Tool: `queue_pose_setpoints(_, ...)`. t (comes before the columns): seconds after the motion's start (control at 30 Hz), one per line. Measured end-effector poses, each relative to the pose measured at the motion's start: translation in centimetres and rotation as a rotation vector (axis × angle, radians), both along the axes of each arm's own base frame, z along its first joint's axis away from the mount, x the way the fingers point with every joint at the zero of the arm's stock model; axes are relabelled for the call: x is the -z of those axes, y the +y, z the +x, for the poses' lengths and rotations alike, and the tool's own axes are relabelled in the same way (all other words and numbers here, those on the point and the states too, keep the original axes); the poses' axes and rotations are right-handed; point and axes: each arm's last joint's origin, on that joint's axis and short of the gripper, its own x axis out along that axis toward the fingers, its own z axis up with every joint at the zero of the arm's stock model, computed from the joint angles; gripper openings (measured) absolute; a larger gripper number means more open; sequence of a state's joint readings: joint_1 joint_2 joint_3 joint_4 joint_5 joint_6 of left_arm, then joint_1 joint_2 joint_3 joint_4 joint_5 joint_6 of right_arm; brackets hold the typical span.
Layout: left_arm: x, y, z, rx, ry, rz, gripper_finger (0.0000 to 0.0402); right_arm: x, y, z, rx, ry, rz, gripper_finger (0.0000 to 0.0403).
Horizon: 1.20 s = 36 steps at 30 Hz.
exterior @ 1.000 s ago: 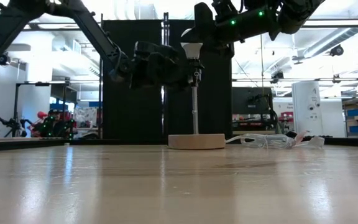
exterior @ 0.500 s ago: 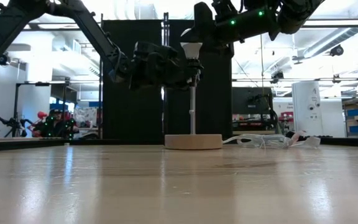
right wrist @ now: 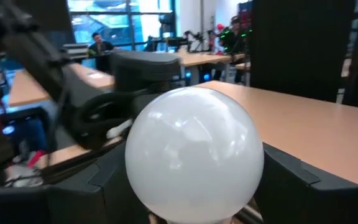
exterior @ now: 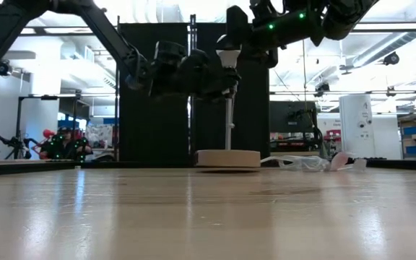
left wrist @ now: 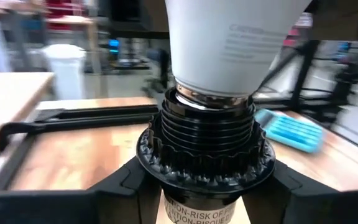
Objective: Screw lightbulb
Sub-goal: Insert the lightbulb into the lamp
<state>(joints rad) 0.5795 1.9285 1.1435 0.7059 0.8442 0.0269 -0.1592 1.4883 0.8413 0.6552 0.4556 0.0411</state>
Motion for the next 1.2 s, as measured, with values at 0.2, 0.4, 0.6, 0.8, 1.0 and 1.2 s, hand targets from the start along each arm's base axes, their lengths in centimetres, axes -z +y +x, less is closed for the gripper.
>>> queue_pose_setpoints(0.2,-1.2,-0.8,0.4,-0.155,-0.019,0.037,0.0163,-0.3,-0.2,-0.1,0.046,-0.01,-0.033,0.0244)
queue_pose_setpoints(0.4,-1.6,-2.1,1.2,-0.304,-0.031,0.064,0.0163,-0.4,-0.4,-0.2,0.104,-0.01,-0.042,0.0248)
queue_pose_setpoints(0.6,-1.7,-3.3,1.8,-0.421,-0.057,0.084,0.0163,-0.4,-0.5,-0.3,0.124,-0.015,-0.038,0.0246)
queue_pose_setpoints(0.8,-1.2,-3.8,1.6,-0.504,-0.091,0.065,0.0163,-0.6,-0.5,-0.4,0.124,-0.022,-0.038,0.0247)
queue_pose_setpoints(1.0,-0.7,-3.9,1.4,-0.469,-0.074,0.052,0.0235,-0.5,-0.4,-0.3,0.11,-0.017,-0.028,0.0246)
queue_pose_setpoints(1.2,-0.3,-3.8,1.2,-0.408,-0.045,0.046,0.0306,-0.2,-0.3,-0.2,0.099,-0.016,-0.009,0.0245)
